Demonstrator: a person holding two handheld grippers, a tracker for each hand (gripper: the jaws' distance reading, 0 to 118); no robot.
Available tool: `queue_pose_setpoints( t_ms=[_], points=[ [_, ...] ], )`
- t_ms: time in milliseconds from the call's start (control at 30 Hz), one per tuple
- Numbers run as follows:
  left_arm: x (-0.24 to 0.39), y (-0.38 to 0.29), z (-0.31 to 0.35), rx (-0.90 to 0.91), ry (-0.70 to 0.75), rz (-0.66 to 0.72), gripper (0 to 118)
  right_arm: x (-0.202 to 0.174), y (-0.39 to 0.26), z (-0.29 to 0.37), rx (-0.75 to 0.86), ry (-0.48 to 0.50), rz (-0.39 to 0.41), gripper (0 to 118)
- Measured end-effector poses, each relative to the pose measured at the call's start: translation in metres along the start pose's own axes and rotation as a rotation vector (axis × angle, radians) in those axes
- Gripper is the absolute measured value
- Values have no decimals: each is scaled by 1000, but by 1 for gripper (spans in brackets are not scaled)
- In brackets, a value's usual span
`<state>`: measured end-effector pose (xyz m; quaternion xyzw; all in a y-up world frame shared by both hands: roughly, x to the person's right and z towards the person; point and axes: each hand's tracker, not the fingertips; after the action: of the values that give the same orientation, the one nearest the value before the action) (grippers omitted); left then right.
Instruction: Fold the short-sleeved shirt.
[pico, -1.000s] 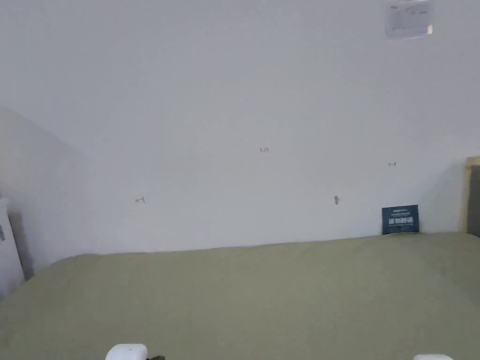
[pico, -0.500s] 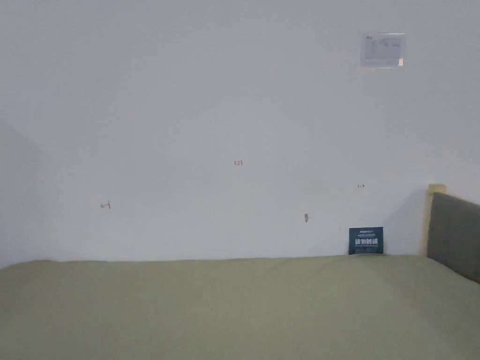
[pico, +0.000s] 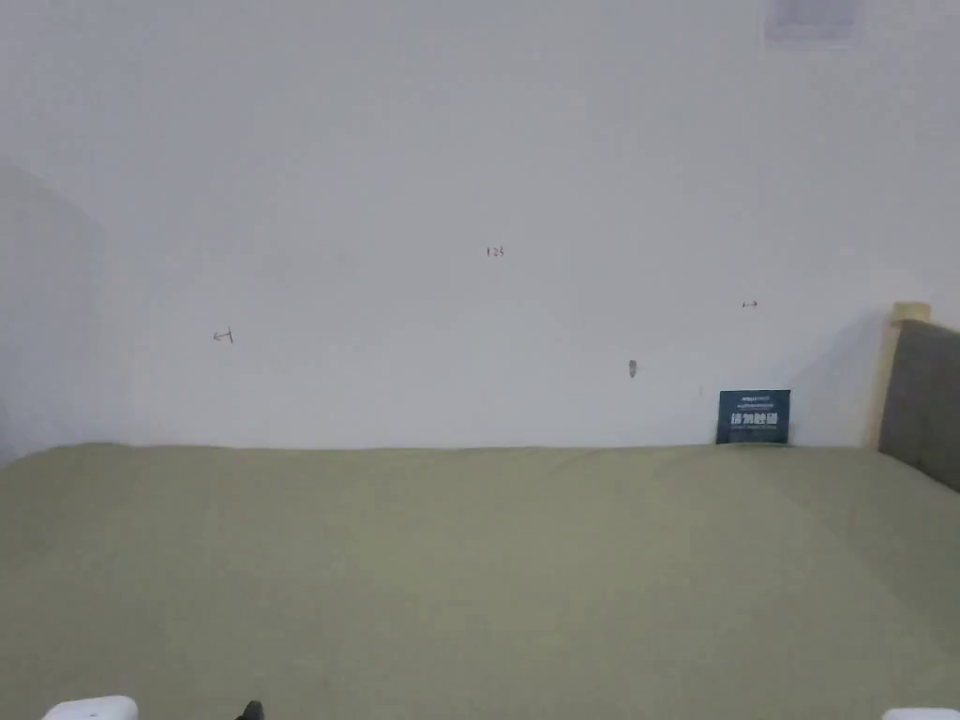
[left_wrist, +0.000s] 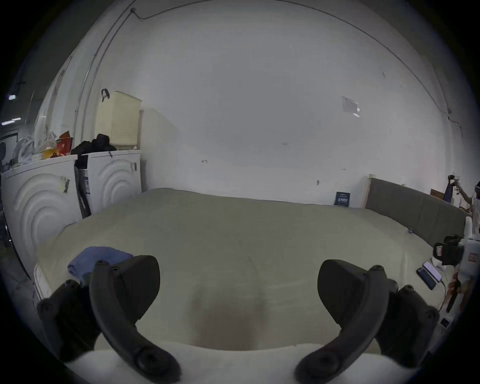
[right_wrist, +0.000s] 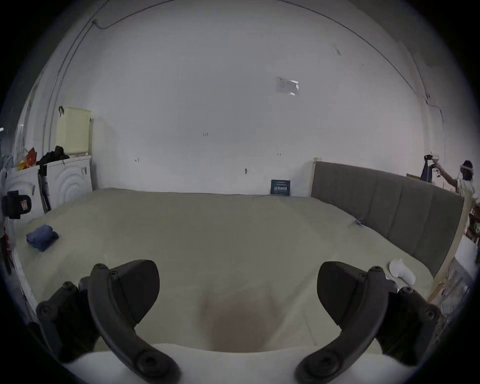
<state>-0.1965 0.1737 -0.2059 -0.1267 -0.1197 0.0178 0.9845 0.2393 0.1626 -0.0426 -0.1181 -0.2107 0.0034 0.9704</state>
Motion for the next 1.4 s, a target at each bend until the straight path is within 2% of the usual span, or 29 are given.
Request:
queue_pose_setpoints(
  t_ms=[167, 367, 600, 800, 1067, 1200, 1400],
  points=[
    [-7, 2, 3, -3, 1, 60, 118, 2, 0, 3, 9, -2, -17, 118],
    [-1, 3, 6, 15, -19, -2, 118, 6, 2, 5, 23, -14, -28, 118],
    [7, 4, 11, 14, -44, -9, 118, 10, 3, 8, 34, -10, -49, 118],
    [4, 3, 13, -15, -34, 38, 118, 6, 3, 10, 30, -1, -33, 118],
    [12, 2, 17, -1, -53, 5, 118, 2, 1, 11, -3, 51, -39, 118],
    [15, 1, 15, 1, -55, -6, 118, -4, 0, 12, -7, 59, -2, 118],
    [19, 1, 18, 5, -55, -18, 118, -2, 1, 13, 0, 52, -10, 118]
  ],
)
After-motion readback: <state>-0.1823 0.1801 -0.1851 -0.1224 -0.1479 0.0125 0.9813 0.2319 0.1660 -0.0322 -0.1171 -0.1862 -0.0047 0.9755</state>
